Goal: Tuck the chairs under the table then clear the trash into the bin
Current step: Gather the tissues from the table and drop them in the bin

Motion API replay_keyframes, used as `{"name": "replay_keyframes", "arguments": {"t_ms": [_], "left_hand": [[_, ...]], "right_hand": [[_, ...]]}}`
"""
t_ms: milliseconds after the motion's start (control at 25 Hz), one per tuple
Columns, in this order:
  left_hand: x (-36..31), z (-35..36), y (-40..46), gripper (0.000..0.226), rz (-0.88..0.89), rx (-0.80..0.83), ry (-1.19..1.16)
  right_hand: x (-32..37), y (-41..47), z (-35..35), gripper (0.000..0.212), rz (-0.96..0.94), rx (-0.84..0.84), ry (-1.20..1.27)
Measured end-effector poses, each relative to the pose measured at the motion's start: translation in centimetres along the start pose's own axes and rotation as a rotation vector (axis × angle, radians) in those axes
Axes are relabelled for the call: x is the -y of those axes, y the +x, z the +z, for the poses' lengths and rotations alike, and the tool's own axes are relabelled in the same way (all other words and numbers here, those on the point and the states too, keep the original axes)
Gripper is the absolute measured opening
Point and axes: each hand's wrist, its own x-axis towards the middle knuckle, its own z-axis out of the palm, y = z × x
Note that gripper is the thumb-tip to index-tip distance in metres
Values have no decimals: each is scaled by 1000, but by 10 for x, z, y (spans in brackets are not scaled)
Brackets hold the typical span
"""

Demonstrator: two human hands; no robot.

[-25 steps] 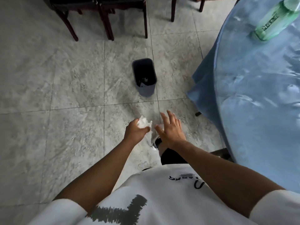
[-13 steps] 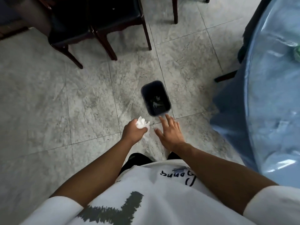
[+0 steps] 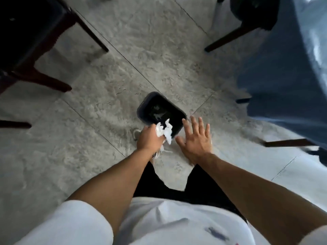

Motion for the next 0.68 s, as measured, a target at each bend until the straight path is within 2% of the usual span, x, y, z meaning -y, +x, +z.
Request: {"name": "replay_keyframes", "arguments": {"t_ms": [120, 280, 520, 680], "left_hand": [[29, -10, 66, 41, 79, 39, 184], [50, 5, 139, 38, 162, 53, 297], [71, 76, 252, 44, 374, 71, 413], [87, 118, 312, 50, 432, 80, 522]], "right_hand": [[25, 40, 47, 80, 165, 43, 111], [44, 86, 105, 76, 223, 96, 161], [37, 170, 198, 71, 245, -13, 197], [21, 217, 249, 71, 222, -115, 150]]}}
